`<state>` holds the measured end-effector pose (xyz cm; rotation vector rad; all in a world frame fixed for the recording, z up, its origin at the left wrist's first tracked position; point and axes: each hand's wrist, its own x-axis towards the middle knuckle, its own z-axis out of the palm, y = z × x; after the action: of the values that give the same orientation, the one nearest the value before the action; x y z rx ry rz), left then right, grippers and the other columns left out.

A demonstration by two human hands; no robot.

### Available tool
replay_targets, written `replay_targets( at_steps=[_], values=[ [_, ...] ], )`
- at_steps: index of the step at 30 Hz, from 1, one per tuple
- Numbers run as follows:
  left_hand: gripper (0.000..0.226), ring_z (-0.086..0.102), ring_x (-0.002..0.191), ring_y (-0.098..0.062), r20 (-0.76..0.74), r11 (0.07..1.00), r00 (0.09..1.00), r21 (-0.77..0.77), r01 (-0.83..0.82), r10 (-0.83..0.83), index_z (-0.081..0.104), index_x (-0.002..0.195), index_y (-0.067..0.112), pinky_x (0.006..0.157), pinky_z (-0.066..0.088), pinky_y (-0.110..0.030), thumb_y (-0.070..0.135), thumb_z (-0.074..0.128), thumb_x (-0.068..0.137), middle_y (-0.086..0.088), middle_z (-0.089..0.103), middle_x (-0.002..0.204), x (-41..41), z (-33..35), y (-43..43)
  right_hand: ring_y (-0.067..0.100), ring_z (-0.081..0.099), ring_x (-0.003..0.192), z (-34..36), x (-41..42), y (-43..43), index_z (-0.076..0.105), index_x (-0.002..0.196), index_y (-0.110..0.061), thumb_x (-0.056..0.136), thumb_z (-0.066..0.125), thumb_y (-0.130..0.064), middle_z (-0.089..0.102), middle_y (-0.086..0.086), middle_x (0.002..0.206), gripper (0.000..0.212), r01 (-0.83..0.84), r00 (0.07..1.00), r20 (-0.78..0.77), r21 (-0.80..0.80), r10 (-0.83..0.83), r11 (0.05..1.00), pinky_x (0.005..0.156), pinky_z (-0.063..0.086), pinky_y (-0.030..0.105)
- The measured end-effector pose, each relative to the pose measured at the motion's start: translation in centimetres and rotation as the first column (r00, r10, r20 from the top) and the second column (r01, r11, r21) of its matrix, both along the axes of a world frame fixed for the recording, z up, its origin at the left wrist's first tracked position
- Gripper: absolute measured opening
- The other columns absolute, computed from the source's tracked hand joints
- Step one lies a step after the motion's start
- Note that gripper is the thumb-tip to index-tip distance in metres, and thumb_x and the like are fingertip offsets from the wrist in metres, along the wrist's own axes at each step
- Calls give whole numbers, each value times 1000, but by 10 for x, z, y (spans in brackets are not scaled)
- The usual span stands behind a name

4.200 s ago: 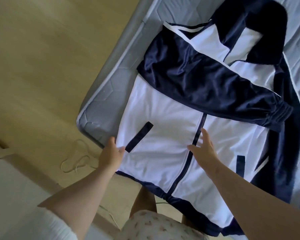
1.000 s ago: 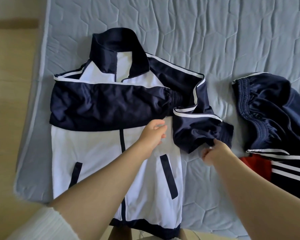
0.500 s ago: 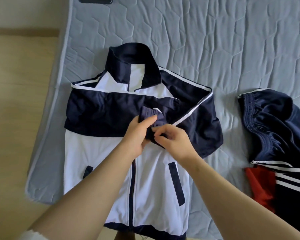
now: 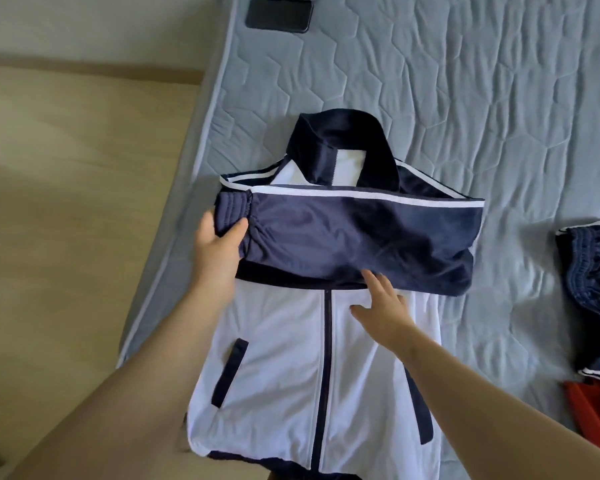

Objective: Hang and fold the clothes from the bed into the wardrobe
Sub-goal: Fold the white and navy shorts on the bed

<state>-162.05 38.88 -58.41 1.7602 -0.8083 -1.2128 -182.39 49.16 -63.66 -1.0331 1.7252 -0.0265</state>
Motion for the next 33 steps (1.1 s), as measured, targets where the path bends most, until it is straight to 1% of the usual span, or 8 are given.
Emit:
replay_targets(
  at_steps=[6,12,16,19,22,26,30,33],
  values=[
    [21,58,95,-25,198,988,980,152,-3,-28,53,78,26,92,46,-56,9,56,90,-2,59,91,55,-40,-24,25,17,138,-18,18,-6,19,147,-32,93,41,-22,9,-8,157,60,98,993,-65,71,-94,993,90,32,32],
    [21,58,98,-28,360,974,916,202,106,-175,55,112,13,92,48,-42,12,51,91,-6,61,104,75,-72,-40,26,24,135,-33,24,17,21,147,-28,93,41,-19,14,-6,155,59,111,989,-109,126,-98,986,99,38,38],
    [54,47,120,-26,616,951,727,235,199,-304,37,137,15,96,38,-32,8,56,87,-7,47,135,72,-82,-34,25,27,132,-38,29,35,23,146,-28,92,42,-17,16,-7,154,58,103,988,-128,117,-88,988,94,43,39],
    [73,34,131,-31,806,889,398,324,322,-438,27,144,18,99,35,-43,6,61,80,-10,29,148,69,-81,-4,24,28,132,-35,35,51,21,146,-30,91,43,-18,18,-9,153,60,67,988,-143,82,-54,994,92,40,34],
    [64,34,129,-31,787,751,200,430,500,-584,36,140,19,99,34,-41,4,58,82,-10,28,148,63,-81,45,23,29,131,-27,41,76,21,146,-29,91,45,-18,21,-9,151,61,-24,988,-154,66,34,998,95,39,34],
    [42,49,108,-28,577,447,-10,644,620,-817,45,129,20,81,41,-36,7,44,89,-6,47,124,54,-87,133,18,38,123,-17,46,122,26,140,-31,90,46,-17,34,-5,143,56,-124,976,-175,40,129,991,99,37,35],
    [25,57,90,-24,493,352,-27,658,665,-870,46,119,17,64,41,-33,19,37,96,-1,52,112,52,-92,210,17,40,121,-18,45,173,30,134,-36,91,42,-22,38,-6,135,47,-383,888,-277,-1,367,924,102,28,32],
    [35,55,106,-28,469,275,-2,522,808,-883,49,124,15,78,45,-34,32,43,94,-5,55,117,54,-98,261,17,32,129,-25,43,209,32,135,-38,93,41,-32,33,-8,140,44,-489,844,-247,11,476,872,106,23,31]
  ],
)
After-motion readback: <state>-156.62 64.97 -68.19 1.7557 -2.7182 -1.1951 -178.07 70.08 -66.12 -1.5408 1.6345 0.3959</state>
